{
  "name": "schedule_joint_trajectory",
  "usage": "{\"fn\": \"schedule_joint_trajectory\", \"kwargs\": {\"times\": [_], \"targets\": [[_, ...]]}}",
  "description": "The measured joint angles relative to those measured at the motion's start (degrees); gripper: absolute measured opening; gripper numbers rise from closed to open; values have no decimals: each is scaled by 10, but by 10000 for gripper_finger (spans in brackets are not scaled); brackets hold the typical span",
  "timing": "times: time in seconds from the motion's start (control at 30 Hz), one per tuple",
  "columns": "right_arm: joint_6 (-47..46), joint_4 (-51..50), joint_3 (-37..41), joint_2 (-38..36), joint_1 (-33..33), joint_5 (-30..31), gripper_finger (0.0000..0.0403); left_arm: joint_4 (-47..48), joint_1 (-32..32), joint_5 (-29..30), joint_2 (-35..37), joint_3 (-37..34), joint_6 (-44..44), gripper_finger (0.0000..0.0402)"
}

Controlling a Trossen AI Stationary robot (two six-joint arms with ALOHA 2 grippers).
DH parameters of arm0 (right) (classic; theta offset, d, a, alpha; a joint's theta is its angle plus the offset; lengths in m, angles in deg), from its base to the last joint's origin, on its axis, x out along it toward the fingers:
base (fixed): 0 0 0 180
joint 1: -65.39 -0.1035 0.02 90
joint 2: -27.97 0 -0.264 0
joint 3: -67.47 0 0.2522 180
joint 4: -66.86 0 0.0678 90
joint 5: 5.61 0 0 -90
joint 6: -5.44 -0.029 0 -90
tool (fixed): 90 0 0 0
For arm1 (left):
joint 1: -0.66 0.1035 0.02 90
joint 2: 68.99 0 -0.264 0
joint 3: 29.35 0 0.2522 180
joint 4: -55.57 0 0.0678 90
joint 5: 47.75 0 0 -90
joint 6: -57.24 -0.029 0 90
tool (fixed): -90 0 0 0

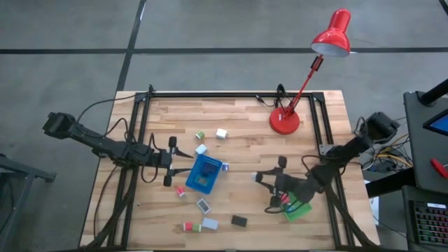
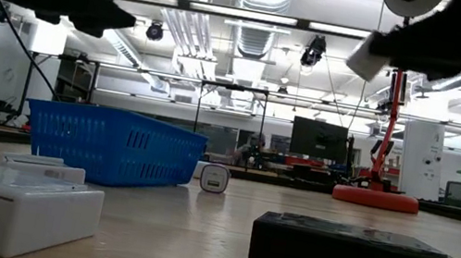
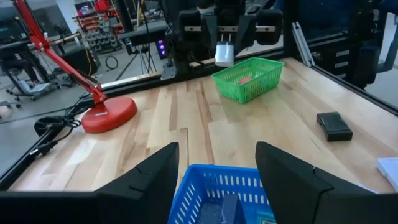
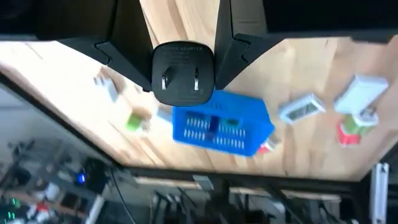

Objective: Pick & Place Office items
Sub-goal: Put the white black charger adapter into the green bin

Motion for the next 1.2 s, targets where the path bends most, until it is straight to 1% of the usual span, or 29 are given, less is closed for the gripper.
{"fn": "schedule_joint_trajectory", "kwargs": {"times": [0.1, 0.27, 0.47, 0.63, 0.77, 0.9, 1.03, 1.2], "targets": [[-70, -92, -14, -14, -12, 5, 126, 0, 0, 0, 0, 0, 0, 220], [-162, -202, -39, -16, -29, 7, 126, 0, 0, 0, 0, 0, -1, 220], [-276, -340, -83, -11, -57, -2, 126, 0, 0, 0, 0, 0, -5, 220], [-374, -463, -132, 0, -83, -20, 126, -5, 0, 2, 0, 0, -28, 220], [-458, -566, -171, 15, -97, -59, 126, -17, 0, 2, 0, 0, -43, 220], [-520, -645, -202, 37, -107, -102, 126, -26, 0, 2, 0, 0, -55, 220], [-564, -708, -225, 58, -113, -150, 126, -27, 0, 2, 0, 0, -56, 220], [-599, -765, -249, 72, -121, -196, 126, -31, 0, 3, 0, 0, -56, 220]]}}
